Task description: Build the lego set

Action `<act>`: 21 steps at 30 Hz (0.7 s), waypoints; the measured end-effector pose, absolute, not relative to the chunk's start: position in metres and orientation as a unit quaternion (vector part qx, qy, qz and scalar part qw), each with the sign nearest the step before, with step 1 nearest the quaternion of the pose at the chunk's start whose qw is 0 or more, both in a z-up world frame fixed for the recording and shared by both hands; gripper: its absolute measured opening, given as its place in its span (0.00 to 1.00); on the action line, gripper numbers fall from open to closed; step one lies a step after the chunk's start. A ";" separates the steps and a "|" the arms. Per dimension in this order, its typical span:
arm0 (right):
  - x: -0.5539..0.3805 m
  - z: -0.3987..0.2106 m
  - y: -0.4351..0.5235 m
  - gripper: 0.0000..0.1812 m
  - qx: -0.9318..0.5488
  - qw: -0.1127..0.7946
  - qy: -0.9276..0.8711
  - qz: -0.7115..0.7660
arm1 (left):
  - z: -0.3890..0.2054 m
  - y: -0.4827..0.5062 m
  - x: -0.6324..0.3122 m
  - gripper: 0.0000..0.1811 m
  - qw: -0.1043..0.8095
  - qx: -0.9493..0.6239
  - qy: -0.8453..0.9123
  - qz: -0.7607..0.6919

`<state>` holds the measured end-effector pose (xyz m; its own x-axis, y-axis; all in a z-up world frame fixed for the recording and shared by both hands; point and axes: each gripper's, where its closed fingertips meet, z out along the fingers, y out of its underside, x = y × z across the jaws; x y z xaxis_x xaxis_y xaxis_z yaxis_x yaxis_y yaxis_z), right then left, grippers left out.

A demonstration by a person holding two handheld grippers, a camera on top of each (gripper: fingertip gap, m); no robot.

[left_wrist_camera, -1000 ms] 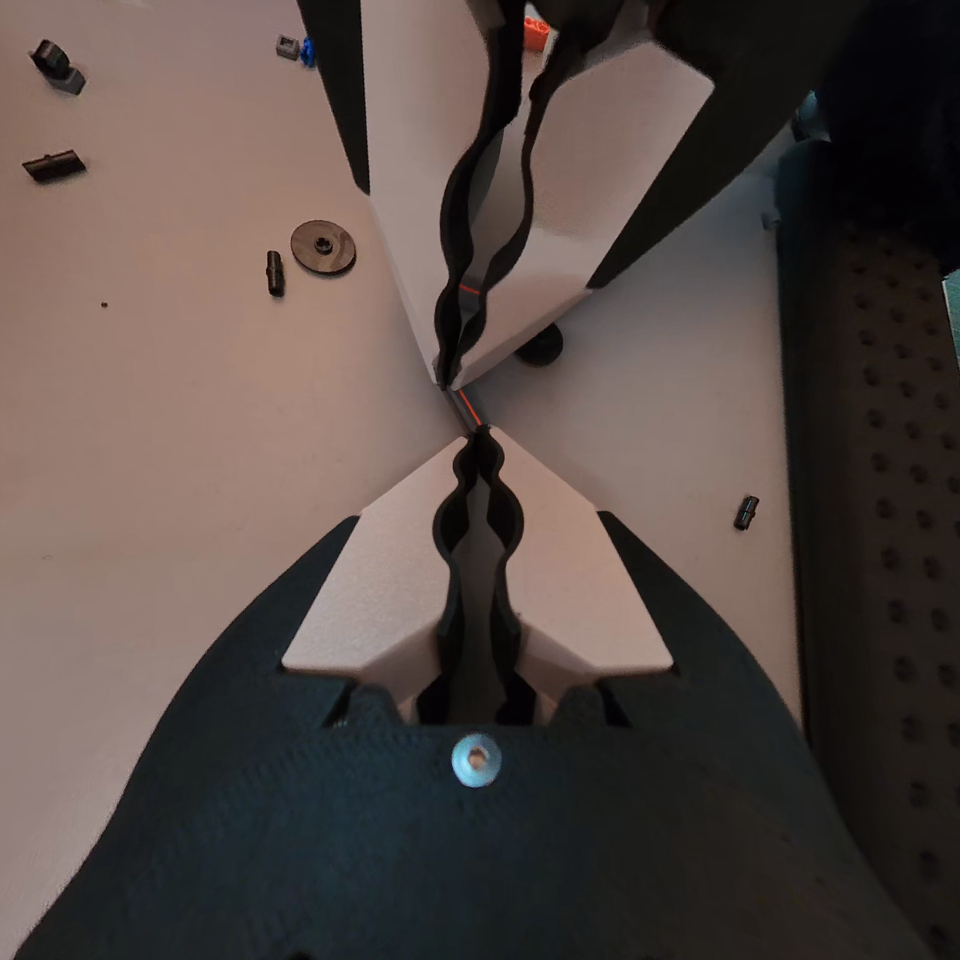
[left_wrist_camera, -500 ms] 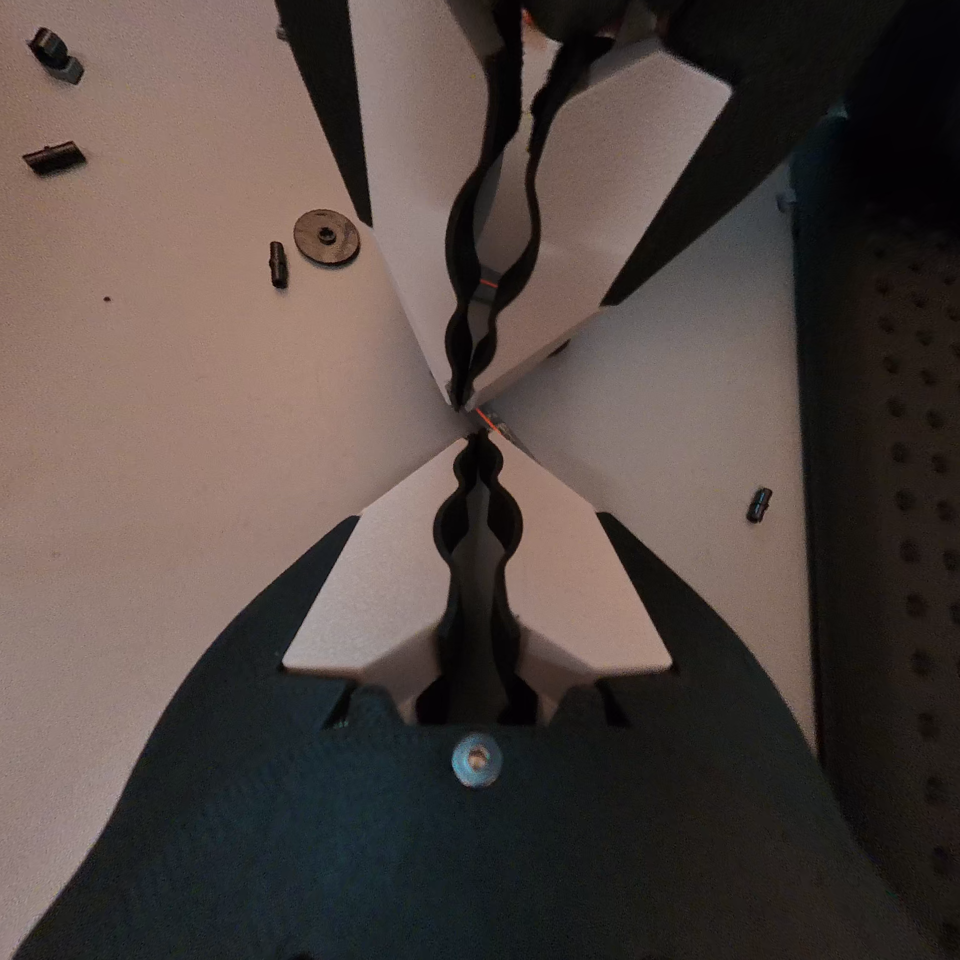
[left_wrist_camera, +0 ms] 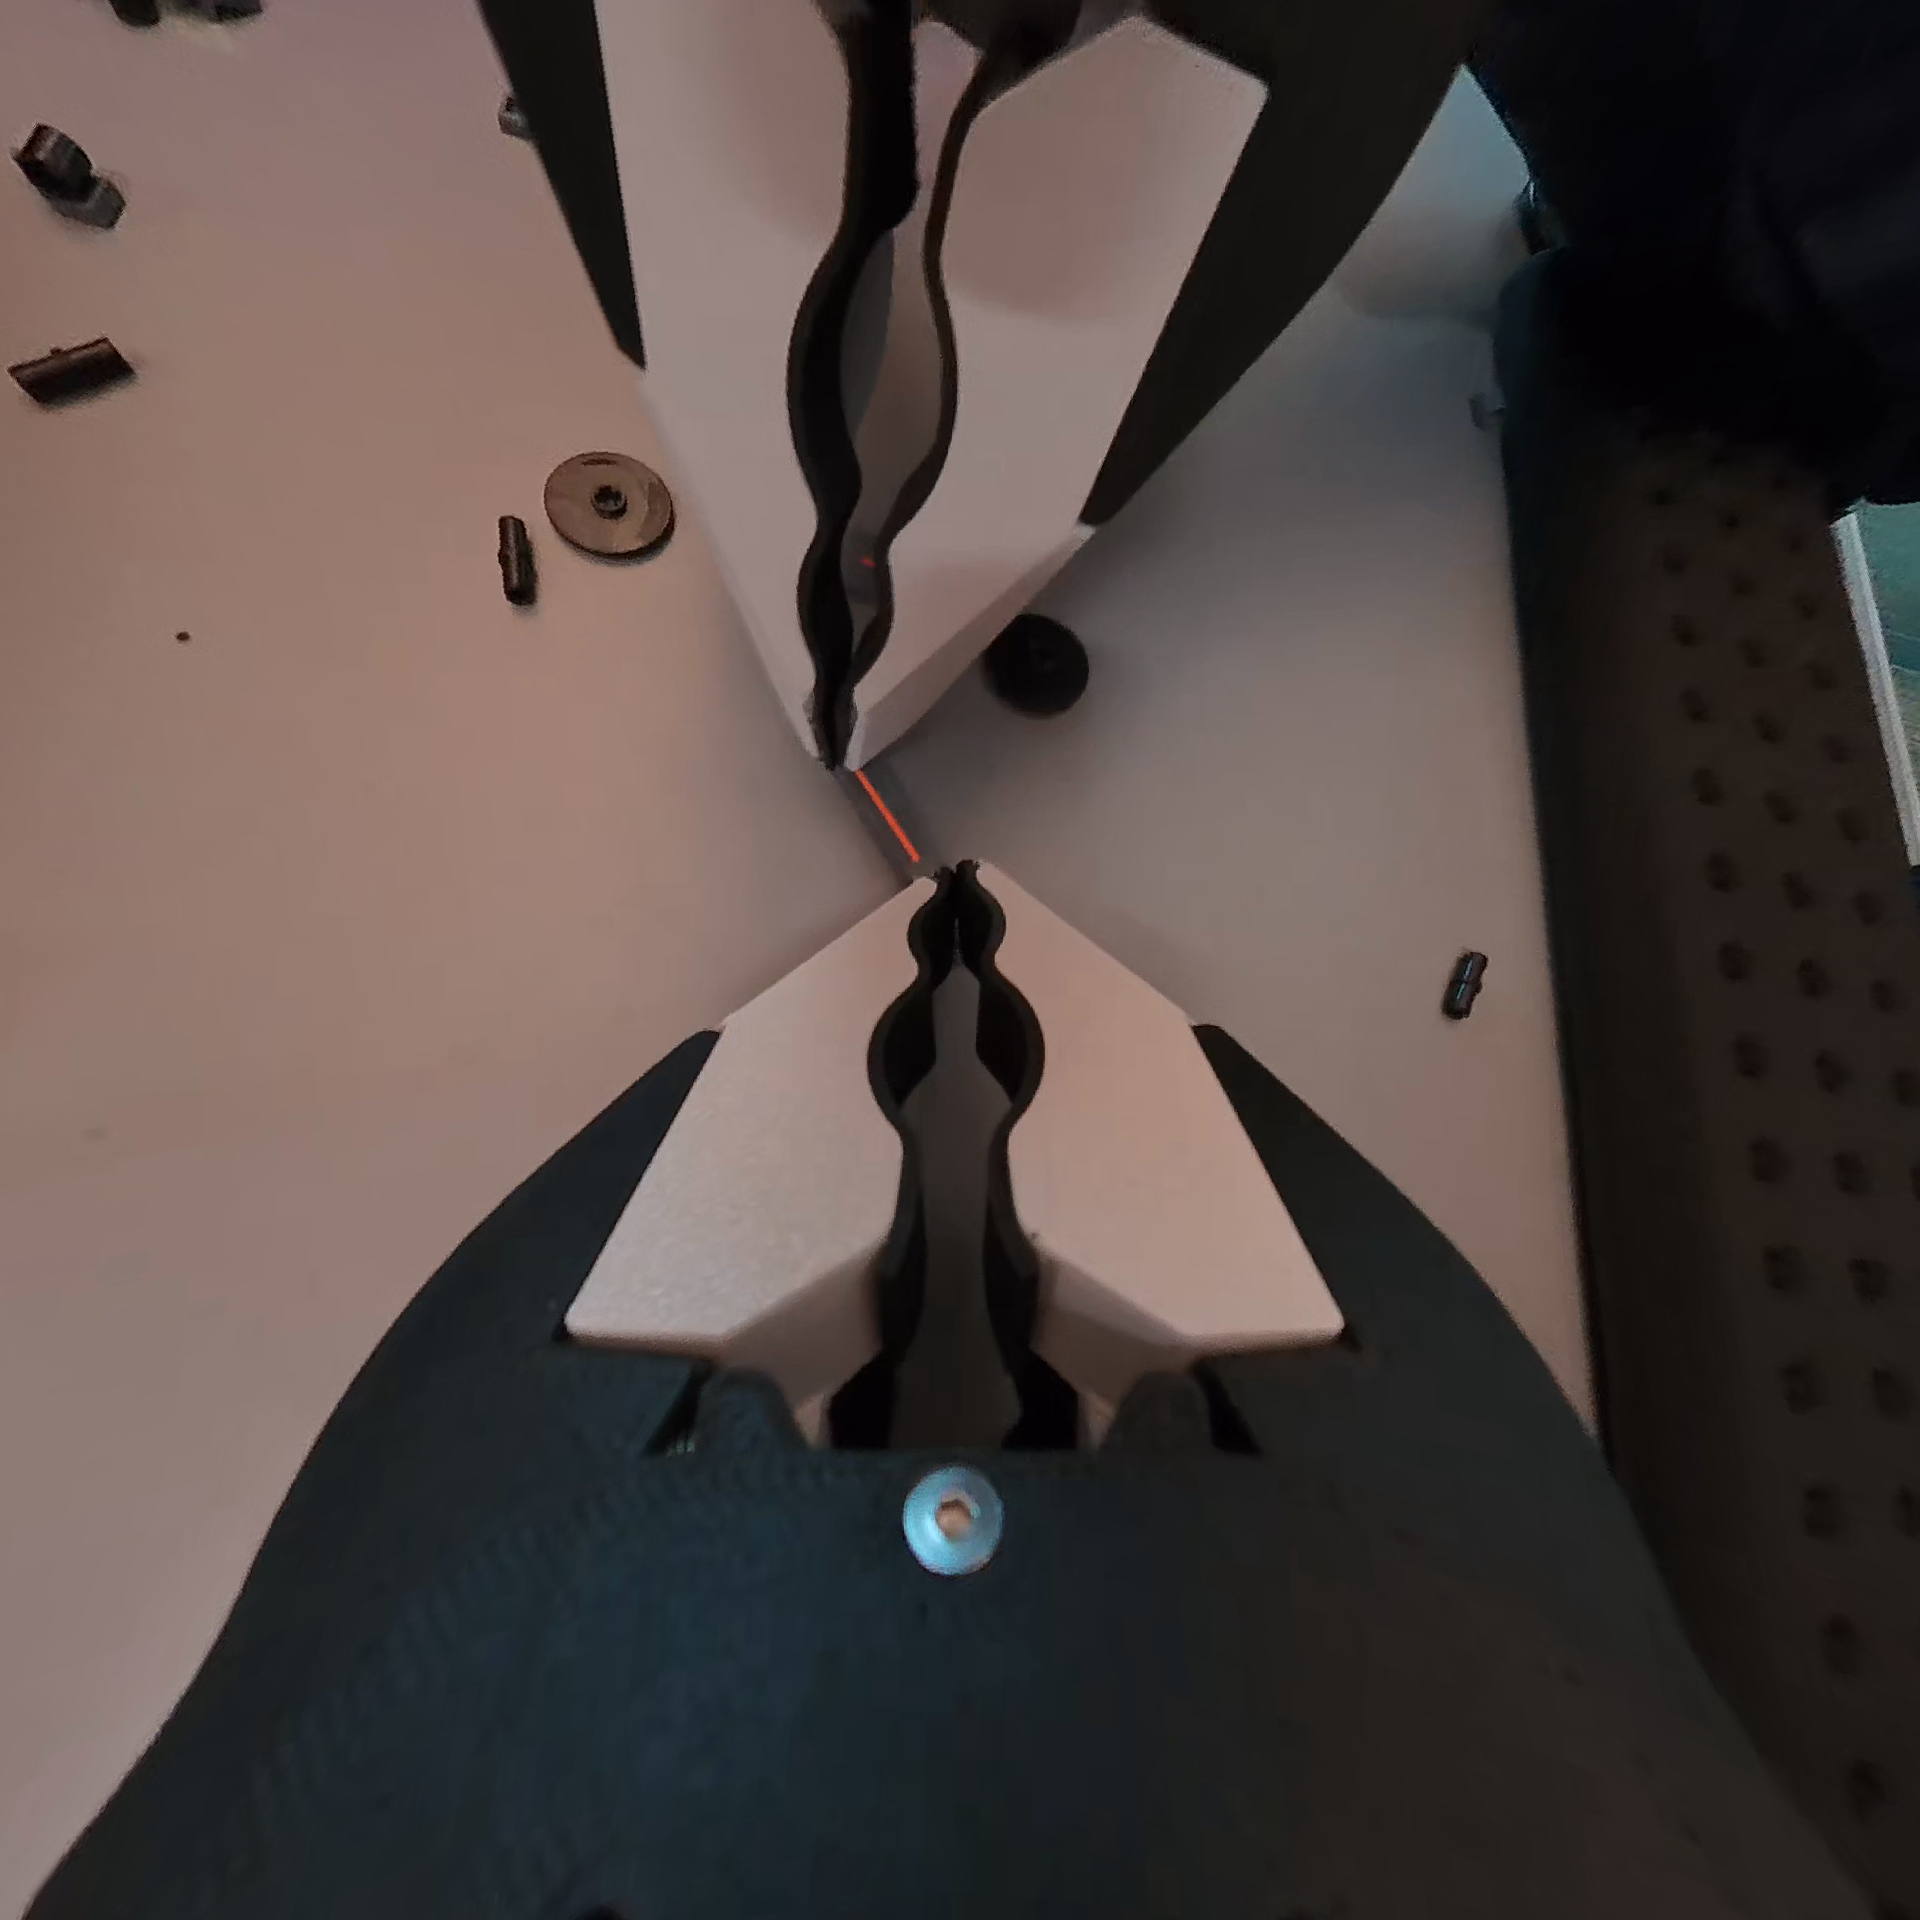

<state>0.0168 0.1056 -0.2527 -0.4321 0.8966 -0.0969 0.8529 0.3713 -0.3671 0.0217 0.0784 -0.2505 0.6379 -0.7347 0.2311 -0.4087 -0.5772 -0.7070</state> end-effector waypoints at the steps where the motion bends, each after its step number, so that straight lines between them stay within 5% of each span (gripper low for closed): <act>1: 0.017 -0.253 0.104 0.00 -0.528 0.058 -0.827 0.185 | -0.251 0.079 0.021 0.00 0.315 -0.849 0.337 -0.257; 21: 0.017 -0.255 0.098 0.00 -0.527 0.049 -0.826 0.192 | -0.260 0.081 0.030 0.00 0.311 -0.853 0.360 -0.214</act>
